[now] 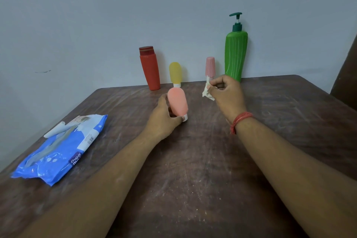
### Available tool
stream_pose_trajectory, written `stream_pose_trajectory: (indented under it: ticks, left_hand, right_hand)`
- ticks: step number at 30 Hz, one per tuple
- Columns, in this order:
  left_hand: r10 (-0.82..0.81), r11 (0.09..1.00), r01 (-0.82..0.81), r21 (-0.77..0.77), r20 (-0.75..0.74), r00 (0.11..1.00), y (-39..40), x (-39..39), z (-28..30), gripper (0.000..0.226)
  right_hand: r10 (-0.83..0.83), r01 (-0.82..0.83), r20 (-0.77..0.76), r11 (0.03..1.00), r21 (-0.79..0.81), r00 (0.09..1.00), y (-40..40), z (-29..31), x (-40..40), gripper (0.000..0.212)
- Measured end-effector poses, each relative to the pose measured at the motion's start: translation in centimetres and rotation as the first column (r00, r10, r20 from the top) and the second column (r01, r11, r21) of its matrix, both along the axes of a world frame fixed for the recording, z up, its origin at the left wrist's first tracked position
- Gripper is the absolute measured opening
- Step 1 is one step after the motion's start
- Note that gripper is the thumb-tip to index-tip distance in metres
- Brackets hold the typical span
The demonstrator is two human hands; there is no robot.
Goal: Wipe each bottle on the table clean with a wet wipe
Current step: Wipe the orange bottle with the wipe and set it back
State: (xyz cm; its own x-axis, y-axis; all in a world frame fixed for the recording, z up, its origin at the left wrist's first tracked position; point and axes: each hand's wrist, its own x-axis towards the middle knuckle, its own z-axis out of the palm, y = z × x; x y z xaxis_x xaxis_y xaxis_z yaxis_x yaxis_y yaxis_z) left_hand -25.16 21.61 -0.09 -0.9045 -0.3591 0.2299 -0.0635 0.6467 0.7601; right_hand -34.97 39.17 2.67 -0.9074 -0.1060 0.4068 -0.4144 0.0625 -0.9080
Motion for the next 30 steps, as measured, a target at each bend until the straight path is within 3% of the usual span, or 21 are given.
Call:
stream_pose_trajectory:
  ticks: [7, 18, 22, 27, 30]
  left_hand:
    - [-0.008, 1.000, 0.007, 0.018, 0.040, 0.999, 0.2, -5.6, 0.1, 0.103]
    - [0.110, 0.994, -0.110, -0.003, 0.019, 0.994, 0.5, -17.6, 0.1, 0.086]
    - [0.170, 0.985, -0.170, -0.008, 0.000, 0.985, 1.1, -20.0, -0.5, 0.073]
    - [0.240, 0.969, -0.238, 0.071, -0.017, 0.971, 1.5, -21.3, -0.6, 0.066]
    - [0.249, 0.968, -0.249, 0.037, -0.012, 0.968, 1.7, -21.3, -0.5, 0.069]
  right_hand:
    - [-0.088, 0.087, -0.045, 0.996, -0.028, 0.995, 2.1, -1.0, -3.4, 0.021]
    - [-0.176, 0.172, -0.019, 0.978, -0.121, 0.984, 2.7, -2.9, -6.7, 0.021]
    - [-0.182, 0.178, -0.012, 0.969, -0.172, 0.983, 2.3, -3.3, -7.0, 0.022]
    - [-0.164, 0.161, 0.002, 0.965, -0.205, 0.986, 2.1, -3.5, -7.1, 0.020]
    - [-0.154, 0.152, 0.009, 0.963, -0.225, 0.988, 2.1, -3.5, -7.2, 0.017]
